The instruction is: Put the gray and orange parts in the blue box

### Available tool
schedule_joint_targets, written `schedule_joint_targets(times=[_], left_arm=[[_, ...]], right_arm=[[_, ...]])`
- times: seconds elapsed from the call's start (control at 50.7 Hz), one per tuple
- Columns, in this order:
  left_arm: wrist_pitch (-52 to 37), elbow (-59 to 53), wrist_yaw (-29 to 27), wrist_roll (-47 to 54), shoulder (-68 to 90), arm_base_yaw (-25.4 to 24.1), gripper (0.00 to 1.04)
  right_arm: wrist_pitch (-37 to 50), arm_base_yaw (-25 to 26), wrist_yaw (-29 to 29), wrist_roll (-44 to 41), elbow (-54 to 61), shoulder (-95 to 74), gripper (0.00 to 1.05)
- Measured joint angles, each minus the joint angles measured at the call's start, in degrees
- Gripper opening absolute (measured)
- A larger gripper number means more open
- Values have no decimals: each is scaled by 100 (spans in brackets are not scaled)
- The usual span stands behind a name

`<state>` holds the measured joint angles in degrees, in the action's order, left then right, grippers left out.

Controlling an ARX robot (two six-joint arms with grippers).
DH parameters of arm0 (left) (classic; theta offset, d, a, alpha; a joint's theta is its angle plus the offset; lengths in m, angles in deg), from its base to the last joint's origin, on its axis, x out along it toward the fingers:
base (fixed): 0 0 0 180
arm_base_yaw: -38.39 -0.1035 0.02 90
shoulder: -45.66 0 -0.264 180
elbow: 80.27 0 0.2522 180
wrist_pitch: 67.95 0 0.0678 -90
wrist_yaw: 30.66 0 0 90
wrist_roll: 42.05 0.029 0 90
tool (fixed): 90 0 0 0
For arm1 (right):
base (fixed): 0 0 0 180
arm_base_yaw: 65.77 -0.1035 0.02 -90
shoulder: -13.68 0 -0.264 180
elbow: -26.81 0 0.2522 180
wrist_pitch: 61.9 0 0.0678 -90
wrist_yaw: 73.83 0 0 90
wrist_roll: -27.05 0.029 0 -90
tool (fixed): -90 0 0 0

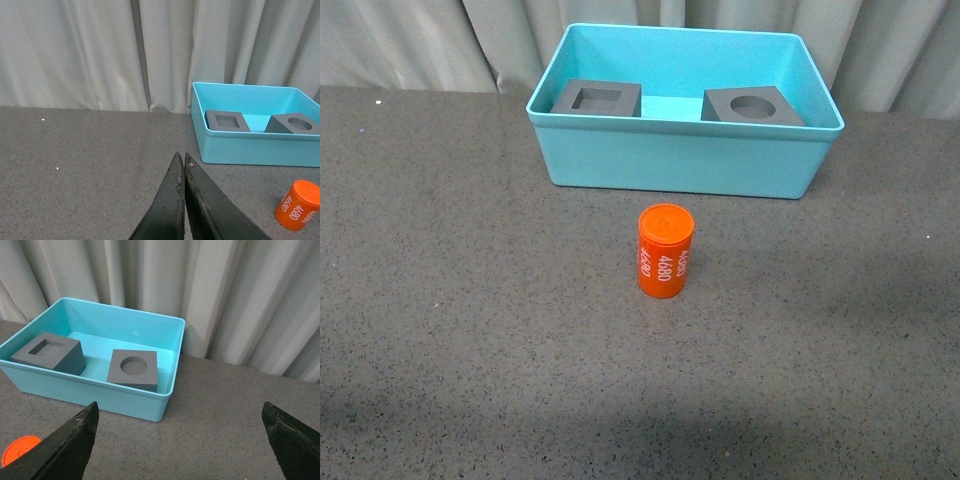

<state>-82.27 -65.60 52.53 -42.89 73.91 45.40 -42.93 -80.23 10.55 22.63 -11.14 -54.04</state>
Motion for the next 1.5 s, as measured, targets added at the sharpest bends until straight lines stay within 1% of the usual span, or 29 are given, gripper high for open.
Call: schedule_joint_targets(times=[0.02, 0.039, 0.079, 0.158, 0.276, 0.769, 0.868, 1.085, 1.124, 1.183, 1.262, 1.42, 1.46, 1.499], left_arm=[[103, 0, 50, 9, -107, -33, 4], [247, 0, 319, 15, -251, -184, 4], [404, 0, 581, 39, -407, -431, 4], [645, 0, 603, 37, -673, -667, 4], [929, 0, 680, 39, -964, -680, 4], [1853, 4, 675, 39, -1891, -686, 4], [2708, 7, 682, 42, -2562, -686, 4], [2796, 7, 680, 42, -2793, -686, 4], [2796, 7, 680, 39, -2793, -686, 9], [2798, 7, 680, 39, -2796, -686, 24], [2798, 7, 680, 42, -2798, -686, 36], [2800, 7, 680, 39, -2800, -686, 72], [2800, 7, 680, 39, -2800, -686, 81], [2800, 7, 680, 39, -2800, -686, 90]], right_arm=[[2, 0, 0, 0, 0, 0, 95], [0, 0, -2, 0, 0, 0, 95], [2, 2, -13, 0, 0, 0, 95], [2, 0, 0, 0, 0, 0, 95], [2, 0, -4, 0, 0, 0, 95], [2, 0, -4, 0, 0, 0, 95], [2, 0, -2, 0, 0, 0, 95], [2, 0, -4, 0, 0, 2, 95], [2, 0, -4, 0, 0, 0, 95], [2, 0, -4, 0, 0, 2, 95], [2, 0, -4, 0, 0, 2, 95], [0, 0, -2, -2, 0, 2, 95], [-118, -35, -125, -232, -22, 2, 95], [-321, -68, -63, -483, -74, -39, 95]])
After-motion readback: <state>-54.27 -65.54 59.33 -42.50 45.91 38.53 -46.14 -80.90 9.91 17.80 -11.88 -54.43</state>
